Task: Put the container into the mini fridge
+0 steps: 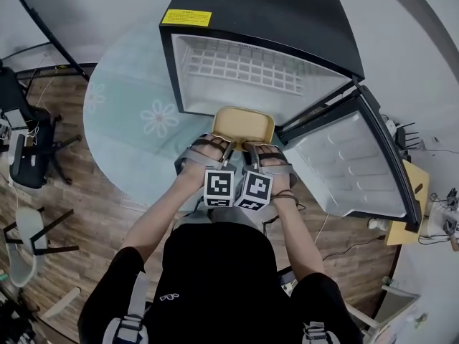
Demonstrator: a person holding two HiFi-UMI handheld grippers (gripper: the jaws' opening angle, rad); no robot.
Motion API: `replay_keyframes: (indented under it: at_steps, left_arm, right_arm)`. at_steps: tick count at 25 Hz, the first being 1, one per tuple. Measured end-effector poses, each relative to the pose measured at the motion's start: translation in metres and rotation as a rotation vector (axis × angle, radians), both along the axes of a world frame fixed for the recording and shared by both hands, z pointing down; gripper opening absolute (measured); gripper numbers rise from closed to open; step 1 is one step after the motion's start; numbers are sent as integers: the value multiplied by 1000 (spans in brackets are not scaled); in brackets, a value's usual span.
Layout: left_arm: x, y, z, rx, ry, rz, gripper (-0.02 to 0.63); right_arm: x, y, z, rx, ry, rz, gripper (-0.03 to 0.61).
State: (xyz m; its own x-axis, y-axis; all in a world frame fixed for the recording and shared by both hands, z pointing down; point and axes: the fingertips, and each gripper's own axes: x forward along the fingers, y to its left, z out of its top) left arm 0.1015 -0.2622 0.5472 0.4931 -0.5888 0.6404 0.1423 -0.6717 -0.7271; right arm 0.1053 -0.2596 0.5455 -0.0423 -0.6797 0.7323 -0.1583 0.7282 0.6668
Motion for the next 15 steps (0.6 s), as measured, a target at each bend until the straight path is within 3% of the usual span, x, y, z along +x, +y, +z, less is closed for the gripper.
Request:
replay_keyframes:
  at_steps: [15]
  left_arm:
    - [12,-43,21,-50,-42,-44,26]
  right_arm:
    - [14,-41,19,-40,-4,-35,15]
